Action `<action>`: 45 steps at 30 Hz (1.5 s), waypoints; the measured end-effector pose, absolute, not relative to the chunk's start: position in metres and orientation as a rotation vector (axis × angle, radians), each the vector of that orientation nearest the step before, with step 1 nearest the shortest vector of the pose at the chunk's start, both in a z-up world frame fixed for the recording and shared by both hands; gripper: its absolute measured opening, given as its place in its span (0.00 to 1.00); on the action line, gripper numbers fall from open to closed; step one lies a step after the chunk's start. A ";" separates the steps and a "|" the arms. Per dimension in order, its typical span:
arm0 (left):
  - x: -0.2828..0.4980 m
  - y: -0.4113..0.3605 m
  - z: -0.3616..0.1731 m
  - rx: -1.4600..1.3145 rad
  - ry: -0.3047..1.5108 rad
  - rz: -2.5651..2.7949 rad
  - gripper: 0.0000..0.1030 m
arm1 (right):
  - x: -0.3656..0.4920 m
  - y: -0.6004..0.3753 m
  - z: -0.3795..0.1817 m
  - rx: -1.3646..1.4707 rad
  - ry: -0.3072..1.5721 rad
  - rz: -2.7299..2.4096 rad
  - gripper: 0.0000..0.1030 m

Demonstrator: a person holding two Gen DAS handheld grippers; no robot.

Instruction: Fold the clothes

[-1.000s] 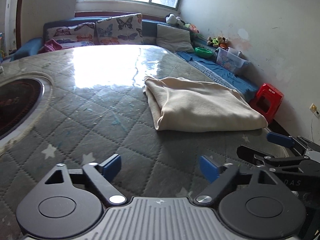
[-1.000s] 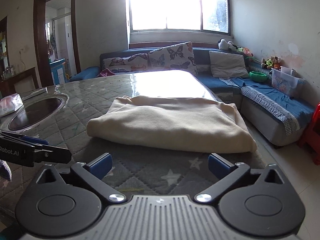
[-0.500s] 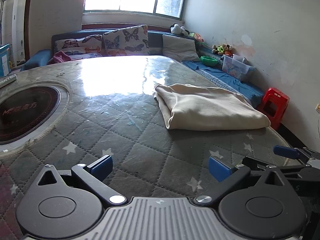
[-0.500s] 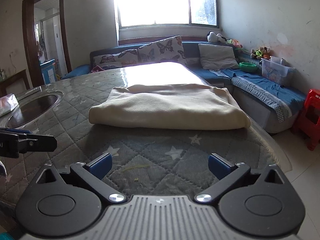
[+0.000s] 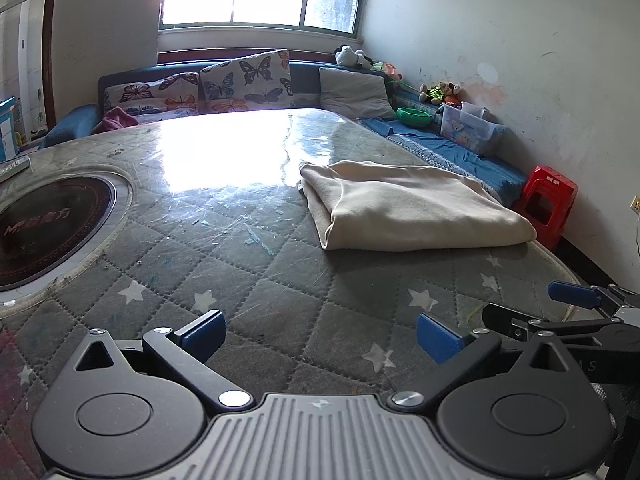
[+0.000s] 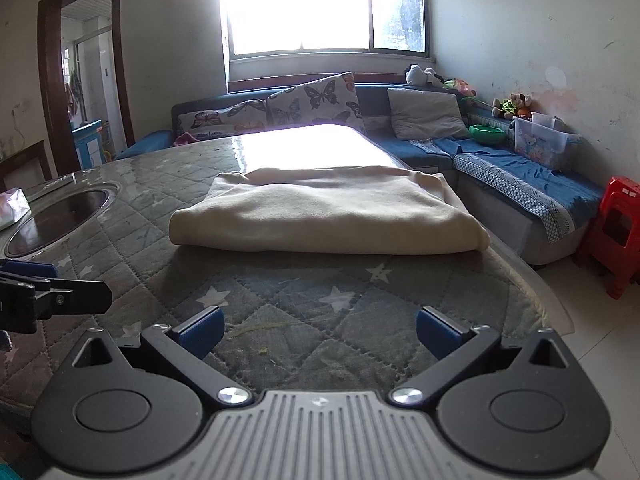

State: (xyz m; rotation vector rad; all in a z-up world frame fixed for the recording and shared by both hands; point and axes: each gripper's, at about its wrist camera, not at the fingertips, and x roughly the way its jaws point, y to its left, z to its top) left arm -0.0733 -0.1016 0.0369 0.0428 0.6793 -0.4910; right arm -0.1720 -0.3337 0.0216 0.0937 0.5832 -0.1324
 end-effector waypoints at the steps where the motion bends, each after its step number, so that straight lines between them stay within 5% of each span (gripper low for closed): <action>1: -0.073 -0.102 0.037 0.043 0.679 -0.491 1.00 | -0.172 -0.334 0.021 0.094 0.584 -0.132 1.00; 45: -0.054 -0.115 0.037 0.060 0.720 -0.478 1.00 | -0.143 -0.339 0.015 0.128 0.626 -0.115 1.00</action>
